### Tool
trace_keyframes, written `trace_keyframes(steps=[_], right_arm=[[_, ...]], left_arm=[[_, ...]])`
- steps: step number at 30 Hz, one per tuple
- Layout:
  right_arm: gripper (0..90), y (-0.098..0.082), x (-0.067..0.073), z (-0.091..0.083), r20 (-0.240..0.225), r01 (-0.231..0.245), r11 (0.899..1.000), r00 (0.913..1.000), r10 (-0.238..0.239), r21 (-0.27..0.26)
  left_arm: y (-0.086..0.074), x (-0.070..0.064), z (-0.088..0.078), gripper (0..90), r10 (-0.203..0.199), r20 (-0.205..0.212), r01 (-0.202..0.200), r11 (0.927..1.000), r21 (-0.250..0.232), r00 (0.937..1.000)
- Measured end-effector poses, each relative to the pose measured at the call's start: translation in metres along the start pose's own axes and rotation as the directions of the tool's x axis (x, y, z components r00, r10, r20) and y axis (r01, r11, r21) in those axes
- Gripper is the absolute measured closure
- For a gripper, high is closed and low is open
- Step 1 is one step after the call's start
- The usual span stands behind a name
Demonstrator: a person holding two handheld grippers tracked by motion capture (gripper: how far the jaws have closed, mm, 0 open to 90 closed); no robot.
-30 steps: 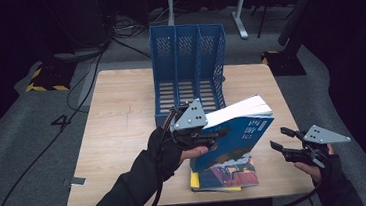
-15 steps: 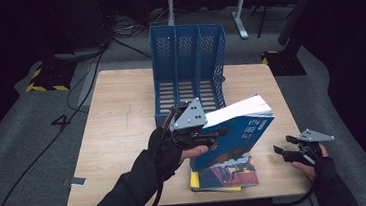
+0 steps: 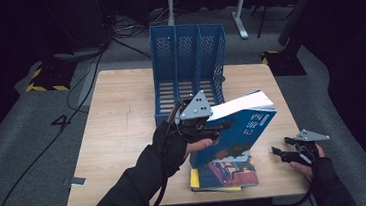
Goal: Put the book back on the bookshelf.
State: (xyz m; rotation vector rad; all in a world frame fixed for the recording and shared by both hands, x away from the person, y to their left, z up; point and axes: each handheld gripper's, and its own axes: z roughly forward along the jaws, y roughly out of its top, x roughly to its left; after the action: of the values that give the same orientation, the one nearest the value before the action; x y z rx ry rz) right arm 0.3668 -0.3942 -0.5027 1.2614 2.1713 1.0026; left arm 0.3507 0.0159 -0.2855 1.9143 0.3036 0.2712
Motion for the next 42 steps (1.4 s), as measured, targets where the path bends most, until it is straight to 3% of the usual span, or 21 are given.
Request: trace_keyframes(steps=[4,9,12,16,17,18,19,20,23,24,25,26,27,30,35,42], right_arm=[[27.9,0.000,0.000,0.001,-0.003,0.002,1.000,1.0000,-0.002,0.006],[27.9,0.000,-0.001,0.000,-0.003,-0.004,1.000,1.0000,0.004,0.005],[27.7,0.000,-0.001,0.001,-0.003,-0.005,1.000,1.0000,0.005,0.007],[27.7,0.000,-0.001,0.001,0.000,-0.004,1.000,1.0000,0.004,0.011],[27.7,0.000,-0.001,0.001,0.000,-0.004,1.000,1.0000,0.004,0.011],[27.7,0.000,-0.001,0.001,0.001,-0.007,1.000,1.0000,0.007,0.014],[27.7,0.000,-0.001,0.001,0.001,-0.008,1.000,1.0000,0.008,0.012],[27.7,0.000,-0.001,0.001,0.001,-0.008,1.000,1.0000,0.008,0.012],[27.7,0.000,-0.001,0.001,0.005,-0.011,1.000,0.9999,0.011,0.013],[27.7,0.000,-0.001,0.001,0.005,-0.011,1.000,0.9999,0.011,0.013],[27.7,0.000,-0.001,0.001,0.007,-0.013,1.000,0.9999,0.013,0.015],[27.7,0.000,-0.001,0.001,0.008,-0.014,1.000,0.9999,0.014,0.015],[27.7,0.000,-0.001,0.001,0.008,-0.014,1.000,0.9999,0.014,0.015],[27.7,0.000,-0.001,0.001,0.010,-0.013,1.000,0.9999,0.012,0.018],[27.8,0.000,-0.001,0.002,0.012,-0.014,1.000,0.9998,0.014,0.020],[27.9,0.000,-0.001,0.002,0.012,-0.015,1.000,0.9998,0.015,0.020]], left_arm=[[0.009,0.002,-0.001,60.9,0.011,-0.031,-0.011,0.9999,0.005,0.9995],[0.020,0.011,-0.016,60.9,0.012,-0.090,-0.013,0.9999,-0.004,0.9959],[0.024,0.020,-0.030,60.9,0.000,-0.126,-0.002,0.9999,-0.016,0.9921],[0.028,0.032,-0.051,60.9,-0.011,-0.200,0.008,0.9998,-0.017,0.9797],[0.028,0.032,-0.051,60.9,-0.011,-0.200,0.008,0.9998,-0.017,0.9797],[0.027,0.036,-0.057,60.9,-0.020,-0.224,0.016,0.9997,-0.021,0.9744],[0.027,0.043,-0.067,60.9,-0.039,-0.261,0.033,0.9991,-0.027,0.9644],[0.027,0.043,-0.067,60.9,-0.039,-0.261,0.033,0.9991,-0.027,0.9644],[0.023,0.055,-0.084,60.9,-0.075,-0.319,0.062,0.9969,-0.049,0.9449],[0.022,0.058,-0.089,60.9,-0.088,-0.339,0.073,0.9957,-0.056,0.9366],[0.020,0.064,-0.097,60.9,-0.098,-0.372,0.082,0.9949,-0.059,0.9230],[0.019,0.066,-0.101,60.9,-0.103,-0.389,0.087,0.9945,-0.059,0.9156],[0.019,0.066,-0.101,61.0,-0.103,-0.389,0.087,0.9945,-0.059,0.9156],[0.016,0.075,-0.111,61.0,-0.120,-0.433,0.103,0.9926,-0.063,0.8934],[0.010,0.090,-0.120,60.9,-0.164,-0.469,0.143,0.9864,-0.082,0.8676],[0.010,0.106,-0.121,60.9,-0.187,-0.529,0.170,0.9821,-0.082,0.8278]])
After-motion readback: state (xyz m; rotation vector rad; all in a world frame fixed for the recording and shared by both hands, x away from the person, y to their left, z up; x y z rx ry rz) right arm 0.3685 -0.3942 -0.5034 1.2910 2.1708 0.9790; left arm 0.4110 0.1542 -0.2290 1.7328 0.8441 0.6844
